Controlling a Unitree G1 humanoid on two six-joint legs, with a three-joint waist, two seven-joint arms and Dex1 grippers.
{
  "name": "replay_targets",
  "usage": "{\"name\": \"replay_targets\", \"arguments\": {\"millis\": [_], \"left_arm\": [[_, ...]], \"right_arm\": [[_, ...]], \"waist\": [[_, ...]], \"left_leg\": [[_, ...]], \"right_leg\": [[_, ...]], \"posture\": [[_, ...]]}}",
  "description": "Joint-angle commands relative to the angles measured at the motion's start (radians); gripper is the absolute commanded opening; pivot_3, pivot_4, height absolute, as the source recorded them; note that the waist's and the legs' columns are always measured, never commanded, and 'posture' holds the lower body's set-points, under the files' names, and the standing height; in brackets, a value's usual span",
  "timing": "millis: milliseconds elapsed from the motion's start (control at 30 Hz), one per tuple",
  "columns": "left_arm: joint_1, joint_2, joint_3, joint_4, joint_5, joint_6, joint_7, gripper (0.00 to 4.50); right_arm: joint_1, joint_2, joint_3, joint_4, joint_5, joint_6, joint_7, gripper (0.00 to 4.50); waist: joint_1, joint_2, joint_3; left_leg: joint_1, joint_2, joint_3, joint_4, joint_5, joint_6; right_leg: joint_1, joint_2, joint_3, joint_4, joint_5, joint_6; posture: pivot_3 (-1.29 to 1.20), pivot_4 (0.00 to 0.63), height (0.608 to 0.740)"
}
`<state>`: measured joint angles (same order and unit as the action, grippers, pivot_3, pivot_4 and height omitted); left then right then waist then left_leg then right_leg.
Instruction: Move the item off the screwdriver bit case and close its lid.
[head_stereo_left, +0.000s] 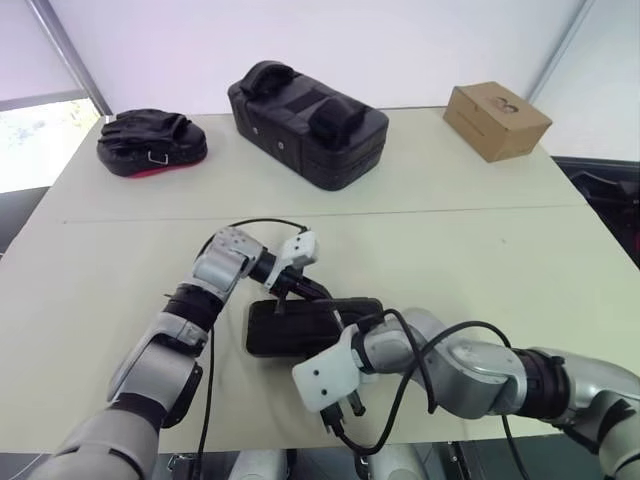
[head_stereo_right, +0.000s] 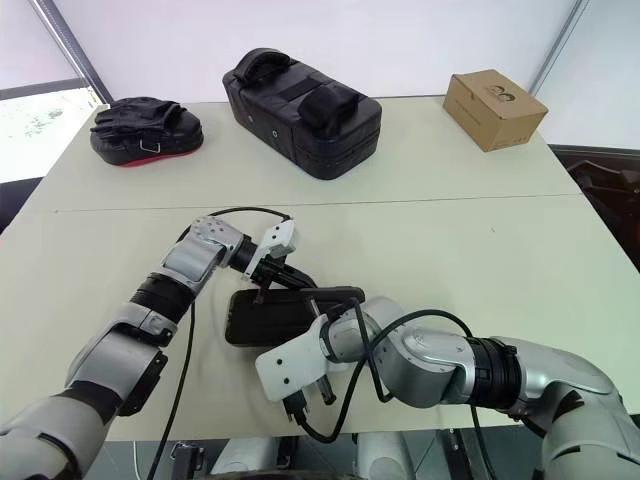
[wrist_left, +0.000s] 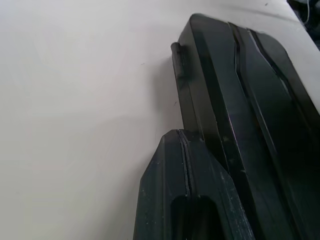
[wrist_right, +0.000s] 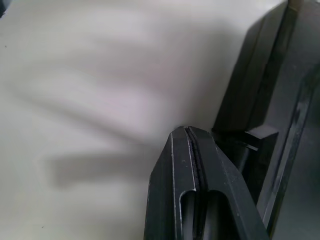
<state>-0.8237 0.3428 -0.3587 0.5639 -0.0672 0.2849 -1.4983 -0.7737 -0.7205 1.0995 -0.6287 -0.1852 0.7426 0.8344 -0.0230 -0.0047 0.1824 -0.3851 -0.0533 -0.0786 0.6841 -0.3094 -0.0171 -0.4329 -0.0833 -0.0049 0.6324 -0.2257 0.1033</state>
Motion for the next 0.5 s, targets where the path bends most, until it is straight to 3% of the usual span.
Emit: {"name": "replay_targets", "arguments": {"millis": [33,267,500], "left_arm": [[0.103,-0.042,-0.197,-0.064,-0.076,0.032,-0.116,0.00],[0.128,0.003,-0.254,-0.107,-0.124,0.113,-0.116,0.00],[0.120,-0.023,-0.229,0.034,-0.010,-0.001,-0.114,0.00]], "right_arm": [[-0.104,-0.028,-0.143,0.254,-0.237,0.022,-0.152,0.03],[-0.106,-0.060,-0.186,0.324,-0.291,-0.035,-0.187,0.03],[-0.080,-0.091,-0.209,0.303,-0.280,-0.051,-0.164,0.03]], "waist": [[-0.001,0.000,0.000],[-0.005,0.000,-0.001],[-0.003,0.001,-0.004]], "left_leg": [[0.001,0.000,0.000,0.000,0.000,0.000],[0.011,0.002,0.000,-0.002,0.000,0.000],[0.012,0.002,0.000,-0.002,0.000,0.000]], "right_leg": [[0.001,0.000,0.000,0.000,0.000,0.000],[0.010,0.002,0.001,0.000,0.000,-0.001],[0.010,0.002,0.001,0.000,0.000,-0.001]], "posture": [[0.00,0.150,0.740],[0.00,0.150,0.740],[0.00,0.150,0.740]]}}
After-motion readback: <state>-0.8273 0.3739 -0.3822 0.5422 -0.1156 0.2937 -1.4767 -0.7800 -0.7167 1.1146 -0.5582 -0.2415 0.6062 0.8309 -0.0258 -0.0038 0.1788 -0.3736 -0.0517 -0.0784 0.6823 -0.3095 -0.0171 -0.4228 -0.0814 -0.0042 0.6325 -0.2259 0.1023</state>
